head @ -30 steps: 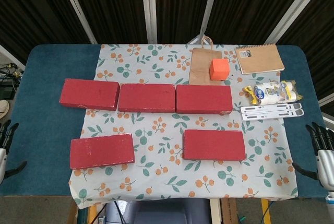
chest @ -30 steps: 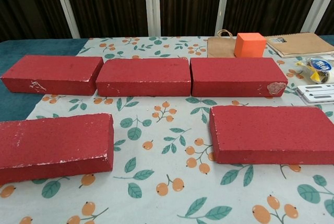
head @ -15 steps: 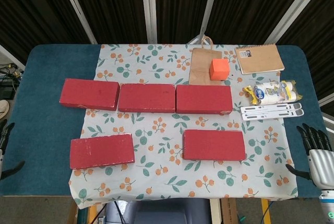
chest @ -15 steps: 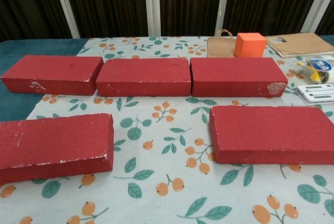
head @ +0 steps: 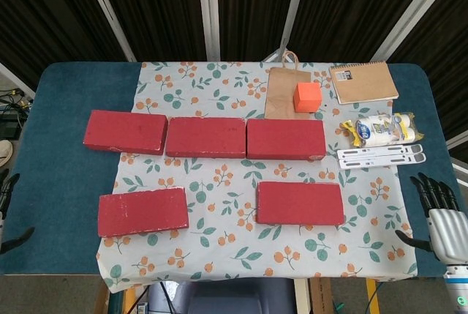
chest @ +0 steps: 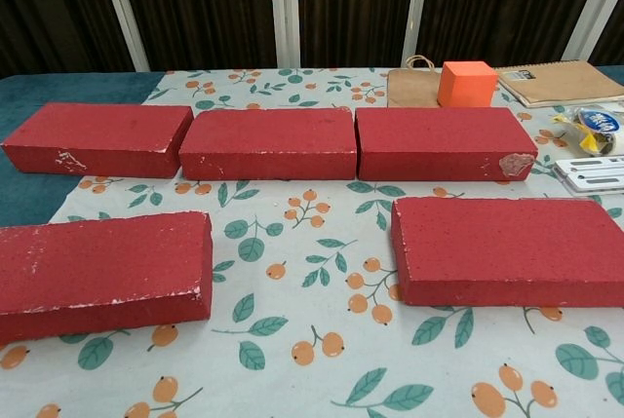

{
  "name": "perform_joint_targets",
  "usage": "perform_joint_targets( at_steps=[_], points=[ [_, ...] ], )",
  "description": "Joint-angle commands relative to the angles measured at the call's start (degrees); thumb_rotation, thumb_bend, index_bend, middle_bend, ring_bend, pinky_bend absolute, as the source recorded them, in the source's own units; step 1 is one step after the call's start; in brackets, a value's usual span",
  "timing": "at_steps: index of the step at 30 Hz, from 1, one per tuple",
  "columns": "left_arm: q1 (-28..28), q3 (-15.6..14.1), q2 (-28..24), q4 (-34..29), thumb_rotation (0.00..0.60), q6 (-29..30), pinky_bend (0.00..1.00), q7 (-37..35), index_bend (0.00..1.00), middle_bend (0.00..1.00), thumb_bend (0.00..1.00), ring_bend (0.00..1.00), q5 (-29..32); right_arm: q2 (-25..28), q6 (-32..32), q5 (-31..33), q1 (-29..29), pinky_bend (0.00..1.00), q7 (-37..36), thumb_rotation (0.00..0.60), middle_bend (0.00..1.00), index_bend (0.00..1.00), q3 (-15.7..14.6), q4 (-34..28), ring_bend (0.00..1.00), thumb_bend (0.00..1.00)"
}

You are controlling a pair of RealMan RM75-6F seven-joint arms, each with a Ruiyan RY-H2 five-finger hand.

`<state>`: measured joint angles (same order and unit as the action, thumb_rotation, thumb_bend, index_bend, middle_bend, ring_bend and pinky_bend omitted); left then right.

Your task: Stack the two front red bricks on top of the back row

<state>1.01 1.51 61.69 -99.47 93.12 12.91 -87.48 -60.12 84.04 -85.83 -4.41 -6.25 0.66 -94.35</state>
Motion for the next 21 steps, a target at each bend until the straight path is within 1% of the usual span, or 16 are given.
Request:
perform_joint_targets(
  at_steps=[1, 5, 11, 16, 17, 21],
  points=[
    [-0.02, 0.03, -0.01, -0.02, 0.600, -0.13, 0.00, 0.11, 0.00, 0.00, 0.07, 0.00, 0.07, 0.85, -2.68, -1.77, -1.07, 0.00, 0.23, 0.600, 0.00, 0.00, -1.20, -2.11, 0.00, 0.00],
    [-0.17, 0.14, -0.02, 0.02, 0.600, -0.47, 0.00, 0.00, 0.00, 0.00, 0.07, 0.00, 0.17, 2.94, -9.16, -2.99, -4.29, 0.00, 4.86, 0.600, 0.00, 0.00, -2.34, -7.38, 0.00, 0.00],
    [-0.45, 0.37, 0.09, 0.25, 0.600, -1.09, 0.00, 0.08, 0.00, 0.00, 0.07, 0.00, 0.62, 4.35, -17.63, 0.43, -9.20, 0.00, 12.84, 0.600, 0.00, 0.00, -1.22, -15.80, 0.00, 0.00],
    [-0.61, 0.67, 0.03, 0.38, 0.600, -1.57, 0.00, -0.14, 0.00, 0.00, 0.07, 0.00, 1.40, 2.97, -22.75, 7.30, -13.28, 0.00, 21.94, 0.600, 0.00, 0.00, 1.13, -21.80, 0.00, 0.00],
    [-0.62, 0.73, 0.01, 0.38, 0.600, -1.59, 0.00, -0.22, 0.00, 0.00, 0.07, 0.00, 1.51, 2.68, -23.08, 8.20, -13.69, 0.00, 22.96, 0.600, 0.00, 0.00, 1.43, -22.26, 0.00, 0.00],
    [-0.63, 1.13, -0.13, 0.49, 0.600, -1.64, 0.00, -0.90, 0.00, 0.00, 0.07, 0.00, 2.21, -0.66, -24.06, 15.92, -16.84, 0.00, 31.23, 0.600, 0.00, 0.00, 3.79, -25.08, 0.00, 0.00]
  ],
)
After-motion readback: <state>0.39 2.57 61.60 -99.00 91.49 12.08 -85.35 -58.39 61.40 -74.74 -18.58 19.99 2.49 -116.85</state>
